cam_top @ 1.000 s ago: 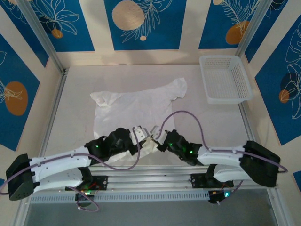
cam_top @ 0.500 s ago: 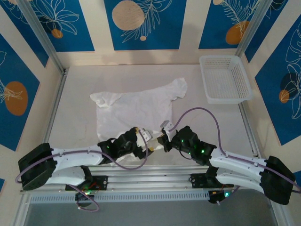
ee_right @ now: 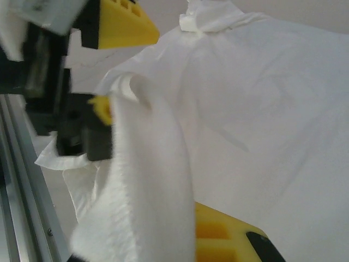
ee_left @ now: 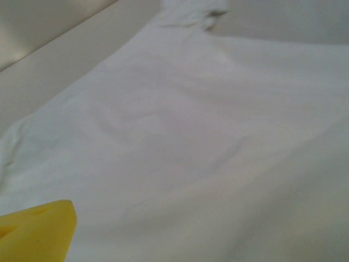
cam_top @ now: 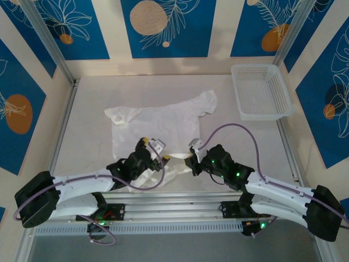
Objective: Fold the inside-out t-shirt
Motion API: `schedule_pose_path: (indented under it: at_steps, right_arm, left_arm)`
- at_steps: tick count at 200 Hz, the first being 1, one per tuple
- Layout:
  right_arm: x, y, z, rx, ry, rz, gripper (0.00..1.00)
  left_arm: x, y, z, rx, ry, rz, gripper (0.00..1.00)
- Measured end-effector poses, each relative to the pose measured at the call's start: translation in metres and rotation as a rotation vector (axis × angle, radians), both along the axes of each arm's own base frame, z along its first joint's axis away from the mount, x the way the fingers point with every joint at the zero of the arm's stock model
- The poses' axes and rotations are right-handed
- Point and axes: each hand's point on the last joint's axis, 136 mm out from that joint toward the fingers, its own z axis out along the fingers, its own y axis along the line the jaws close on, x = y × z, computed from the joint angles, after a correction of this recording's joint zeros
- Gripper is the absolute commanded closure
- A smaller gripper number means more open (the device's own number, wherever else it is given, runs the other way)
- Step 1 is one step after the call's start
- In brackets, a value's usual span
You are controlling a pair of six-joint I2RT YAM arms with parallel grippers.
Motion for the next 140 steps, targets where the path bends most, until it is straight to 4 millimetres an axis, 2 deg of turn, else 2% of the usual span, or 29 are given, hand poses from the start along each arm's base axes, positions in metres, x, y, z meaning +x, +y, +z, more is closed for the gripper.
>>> schedule_pose_path:
  at_steps: [26, 48, 60, 68, 78, 91, 101, 121, 131, 140]
  right_arm:
    - [0.002, -0.001, 0.001, 0.01, 0.011, -0.008, 1.0]
    - [0.0, 0.001, 0.002, 0.018, 0.022, 0.005, 1.0]
    - [-0.001, 0.001, 0.001, 0.02, 0.025, 0.011, 1.0]
    - [-0.001, 0.001, 0.001, 0.019, 0.026, 0.011, 1.0]
    - [-0.001, 0.0, 0.0, 0.014, 0.029, 0.01, 1.0]
    - [0.001, -0.004, 0.0, 0.001, 0.029, -0.015, 0.97]
    - [0.004, -0.01, 0.0, -0.004, 0.031, -0.045, 0.9]
    - [0.01, -0.021, -0.004, -0.014, 0.059, -0.097, 0.63]
    - [0.011, -0.024, -0.006, -0.028, 0.072, -0.103, 0.54]
    - [0.01, -0.025, -0.007, -0.035, 0.09, -0.107, 0.51]
  left_arm:
    - [-0.007, -0.008, -0.003, 0.008, 0.012, -0.067, 0.01]
    - [0.0, -0.004, -0.021, 0.067, 0.04, -0.038, 0.03]
    - [0.008, 0.001, -0.034, 0.114, 0.06, 0.003, 0.16]
    - [0.014, 0.006, -0.04, 0.131, 0.07, 0.035, 0.3]
    - [0.02, 0.012, -0.043, 0.141, 0.075, 0.065, 0.55]
    - [0.026, 0.019, -0.036, 0.107, 0.076, 0.101, 0.74]
    - [0.027, 0.02, -0.025, 0.068, 0.07, 0.099, 0.83]
    - [0.021, 0.004, 0.005, -0.012, 0.078, 0.013, 1.0]
    - [0.018, -0.006, 0.02, -0.036, 0.082, -0.039, 1.0]
    - [0.016, -0.013, 0.032, -0.07, 0.095, -0.062, 1.0]
